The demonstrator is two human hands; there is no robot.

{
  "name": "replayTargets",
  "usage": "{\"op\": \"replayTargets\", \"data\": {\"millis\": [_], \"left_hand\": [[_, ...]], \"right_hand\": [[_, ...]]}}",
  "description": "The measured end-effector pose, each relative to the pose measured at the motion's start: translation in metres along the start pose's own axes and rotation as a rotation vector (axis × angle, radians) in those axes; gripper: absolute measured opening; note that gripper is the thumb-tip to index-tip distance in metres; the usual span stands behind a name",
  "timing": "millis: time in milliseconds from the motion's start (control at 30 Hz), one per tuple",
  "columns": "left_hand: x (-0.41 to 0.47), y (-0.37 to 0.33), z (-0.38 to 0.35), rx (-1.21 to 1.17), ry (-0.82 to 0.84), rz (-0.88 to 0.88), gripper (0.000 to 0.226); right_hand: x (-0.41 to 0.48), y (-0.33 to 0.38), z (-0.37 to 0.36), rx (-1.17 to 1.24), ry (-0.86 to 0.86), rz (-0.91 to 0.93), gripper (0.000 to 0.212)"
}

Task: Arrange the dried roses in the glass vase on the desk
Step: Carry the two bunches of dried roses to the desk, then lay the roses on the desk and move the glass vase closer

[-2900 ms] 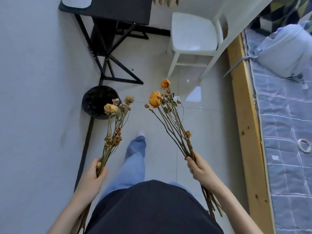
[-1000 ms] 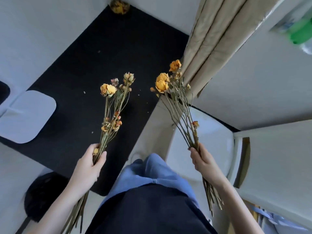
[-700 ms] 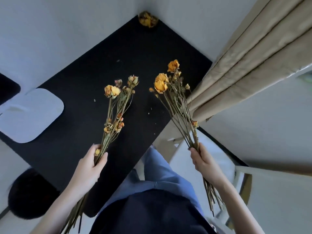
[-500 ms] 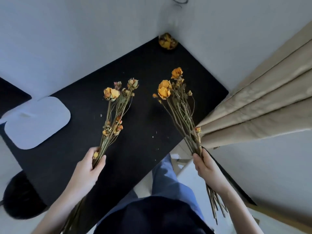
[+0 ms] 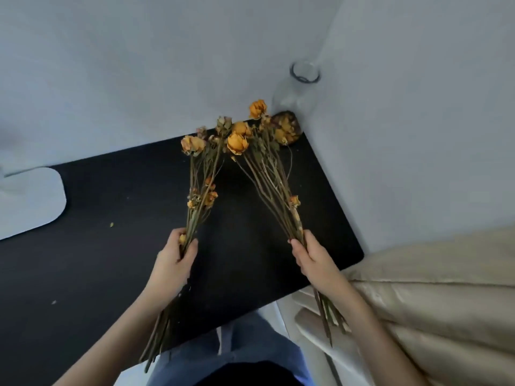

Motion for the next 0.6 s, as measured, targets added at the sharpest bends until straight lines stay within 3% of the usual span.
{"op": "replayTargets", "data": {"millis": [133, 267, 600], "left_hand": [[0.01, -0.026, -0.062, -0.182, -0.074, 0.134, 0.003], [0.021, -0.04, -0.112, -0.195, -0.148, 0.217, 0.003], [0.033, -0.036, -0.154, 0.053, -0.144, 0.091, 0.018]], "right_hand": [[0.044, 0.016, -0.003, -0.028, 0.07, 0.041, 0.018], [0.077, 0.016, -0.017, -0.089, 0.103, 0.037, 0.017], [0.109, 0.001, -0.046, -0.303, 0.128, 0.014, 0.019]]}}
Point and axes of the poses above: each hand's wrist, its own x-axis towards the middle knuckle, its own z-axis out of the back of the hand, y = z × x, the point moved 2 cm from there along x, towards the middle knuckle, and after that the axes turned 14 degrees about -y, right-handed, at the moved point
